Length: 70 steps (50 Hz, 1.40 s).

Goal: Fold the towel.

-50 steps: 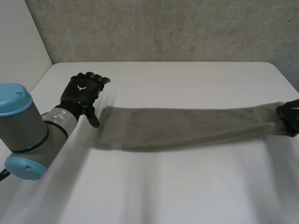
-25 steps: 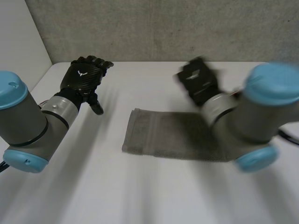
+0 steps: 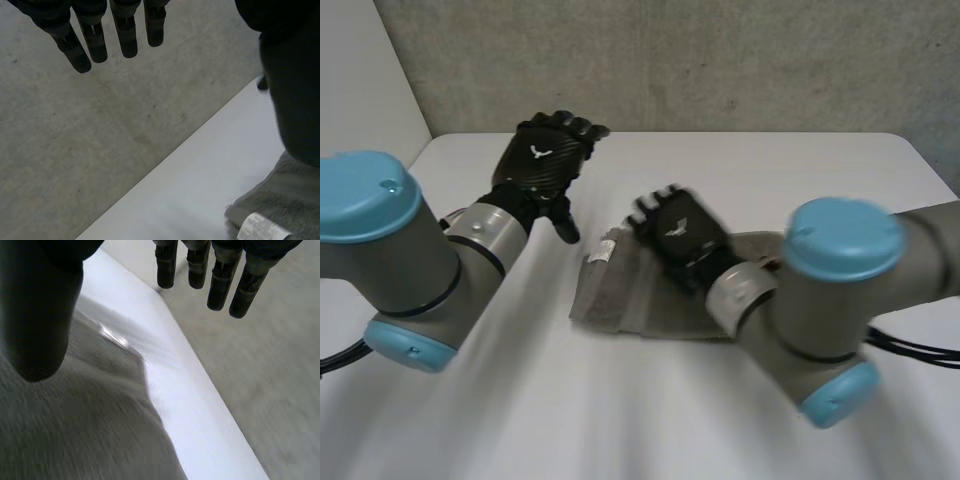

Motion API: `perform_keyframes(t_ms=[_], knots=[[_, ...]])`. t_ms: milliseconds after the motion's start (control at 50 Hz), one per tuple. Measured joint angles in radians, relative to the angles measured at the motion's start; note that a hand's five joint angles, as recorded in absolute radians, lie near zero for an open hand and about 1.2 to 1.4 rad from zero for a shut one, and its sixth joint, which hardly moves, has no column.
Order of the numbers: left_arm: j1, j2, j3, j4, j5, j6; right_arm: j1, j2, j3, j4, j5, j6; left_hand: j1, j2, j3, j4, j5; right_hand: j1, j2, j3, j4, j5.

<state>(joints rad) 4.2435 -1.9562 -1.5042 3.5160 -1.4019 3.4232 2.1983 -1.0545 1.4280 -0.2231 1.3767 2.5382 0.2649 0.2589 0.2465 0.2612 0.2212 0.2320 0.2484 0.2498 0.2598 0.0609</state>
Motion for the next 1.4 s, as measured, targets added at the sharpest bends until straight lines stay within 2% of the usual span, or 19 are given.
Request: perform_keyframes(t_ms=[140,300,440,480,500,520,540,580,720,860,1000,1120,1160,1200,1260,1320,1400], knots=[[-0.084,-0.048,0.034,0.000,-0.026,-0.002,-0.181,-0.147,0.187,0.019,0.025,0.103,0.000,0.000,0.000,0.000,0.000,-0.003,0.000,0.000,0.000,0.000],[-0.129,-0.093,0.042,0.001,-0.038,-0.002,-0.308,-0.174,0.360,0.021,0.017,0.103,0.000,0.000,0.000,0.000,0.000,0.053,0.023,0.023,0.006,0.052],[-0.130,-0.113,0.044,0.001,-0.038,-0.002,-0.349,-0.136,0.399,0.016,0.020,0.079,0.000,0.000,0.000,0.000,0.000,0.431,0.414,0.410,0.401,0.421],[-0.129,-0.115,0.045,0.000,-0.038,-0.002,-0.352,-0.118,0.393,0.016,0.021,0.075,0.000,0.000,0.000,0.000,0.000,0.603,0.593,0.583,0.572,0.602],[-0.128,-0.115,0.045,0.000,-0.039,-0.002,-0.354,-0.104,0.384,0.015,0.023,0.074,0.000,0.000,0.000,0.000,0.000,0.824,0.833,0.812,0.782,0.812],[-0.128,-0.115,0.045,0.000,-0.039,-0.002,-0.355,-0.096,0.379,0.015,0.024,0.073,0.000,0.000,0.000,0.000,0.000,0.919,0.945,0.922,0.912,0.939],[-0.128,-0.114,0.045,0.000,-0.040,-0.002,-0.355,-0.086,0.372,0.016,0.025,0.073,0.000,0.000,0.000,0.000,0.000,0.968,1.049,1.030,1.019,1.043],[-0.127,-0.112,0.045,0.000,-0.043,-0.003,-0.355,-0.076,0.358,0.012,0.027,0.074,0.000,0.000,0.000,0.000,0.000,1.004,1.088,1.089,1.081,1.101],[-0.125,-0.097,0.040,-0.002,-0.052,-0.004,-0.338,-0.115,0.291,-0.009,0.035,0.081,0.000,0.000,0.000,0.000,0.000,1.070,1.088,1.091,1.084,1.103],[-0.101,-0.051,0.035,-0.002,-0.066,-0.004,-0.188,-0.132,0.125,-0.011,0.033,0.099,0.000,0.000,0.000,0.000,0.000,1.132,1.088,1.092,1.085,1.110],[-0.051,-0.005,0.031,-0.002,-0.106,-0.010,-0.033,-0.043,-0.025,-0.004,0.025,0.105,0.000,0.000,0.000,0.000,0.000,1.132,1.088,1.092,1.085,1.111],[0.023,0.050,0.016,-0.002,-0.156,-0.061,0.106,0.165,-0.235,0.043,-0.026,0.151,0.000,0.000,0.000,0.000,0.000,1.116,1.080,1.084,1.076,1.099],[0.041,0.060,0.009,-0.003,-0.162,-0.075,0.128,0.208,-0.274,0.061,-0.019,0.164,0.000,0.000,0.000,0.000,0.000,1.019,1.003,1.002,0.988,1.022],[0.059,0.070,-0.006,-0.003,-0.166,-0.091,0.145,0.244,-0.304,0.081,0.011,0.176,-0.001,0.000,0.000,0.000,0.000,0.734,0.713,0.720,0.711,0.722],[0.071,0.075,-0.026,-0.003,-0.163,-0.101,0.144,0.238,-0.296,0.086,0.073,0.182,-0.002,0.000,0.000,0.000,0.000,0.428,0.412,0.414,0.407,0.419],[0.074,0.075,-0.042,-0.001,-0.155,-0.105,0.115,0.174,-0.232,0.069,0.139,0.184,-0.002,0.000,0.000,0.000,0.000,0.304,0.297,0.293,0.285,0.275],[0.070,0.069,-0.051,0.001,-0.140,-0.108,0.041,0.040,-0.099,0.026,0.179,0.183,-0.003,-0.001,-0.002,0.000,-0.001,0.272,0.275,0.266,0.258,0.242]])
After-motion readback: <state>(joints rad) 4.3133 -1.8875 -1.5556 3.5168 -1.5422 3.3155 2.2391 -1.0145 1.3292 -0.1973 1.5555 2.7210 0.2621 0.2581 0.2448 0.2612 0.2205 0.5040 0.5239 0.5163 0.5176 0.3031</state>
